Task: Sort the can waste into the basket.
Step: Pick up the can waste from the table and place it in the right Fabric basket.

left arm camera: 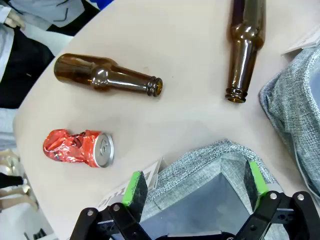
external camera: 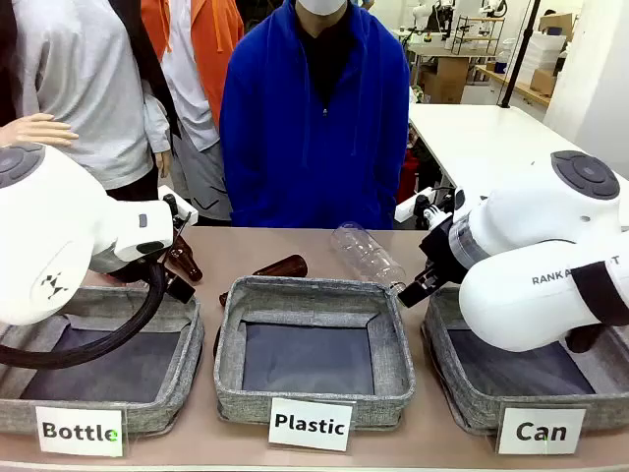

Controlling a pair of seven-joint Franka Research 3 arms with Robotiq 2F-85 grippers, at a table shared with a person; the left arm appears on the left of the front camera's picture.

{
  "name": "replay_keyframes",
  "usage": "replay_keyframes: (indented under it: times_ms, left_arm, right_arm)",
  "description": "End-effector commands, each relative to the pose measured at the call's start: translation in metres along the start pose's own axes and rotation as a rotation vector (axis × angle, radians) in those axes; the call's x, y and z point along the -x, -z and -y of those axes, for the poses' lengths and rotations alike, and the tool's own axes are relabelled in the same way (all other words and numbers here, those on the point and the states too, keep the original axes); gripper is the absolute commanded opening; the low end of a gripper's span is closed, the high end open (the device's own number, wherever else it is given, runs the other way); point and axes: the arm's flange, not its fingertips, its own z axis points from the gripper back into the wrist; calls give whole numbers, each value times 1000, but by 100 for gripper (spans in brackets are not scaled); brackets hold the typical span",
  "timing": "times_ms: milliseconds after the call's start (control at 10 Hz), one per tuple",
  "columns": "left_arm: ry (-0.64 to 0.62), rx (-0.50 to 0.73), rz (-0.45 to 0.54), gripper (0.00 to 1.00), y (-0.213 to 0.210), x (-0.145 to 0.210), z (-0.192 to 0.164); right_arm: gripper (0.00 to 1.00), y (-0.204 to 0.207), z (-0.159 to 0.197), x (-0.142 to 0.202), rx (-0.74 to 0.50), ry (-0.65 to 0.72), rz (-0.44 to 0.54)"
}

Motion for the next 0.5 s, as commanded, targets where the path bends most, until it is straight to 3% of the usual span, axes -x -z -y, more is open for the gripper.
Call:
replay_keyframes:
  times_ms: [0, 400]
  left_arm:
    - [0, 0, 0, 100, 0, 0, 0]
    - [0, 0, 0, 100, 0, 0, 0]
  right_arm:
    - [100, 0, 0, 0, 0, 0, 0]
    - [100, 0, 0, 0, 0, 0, 0]
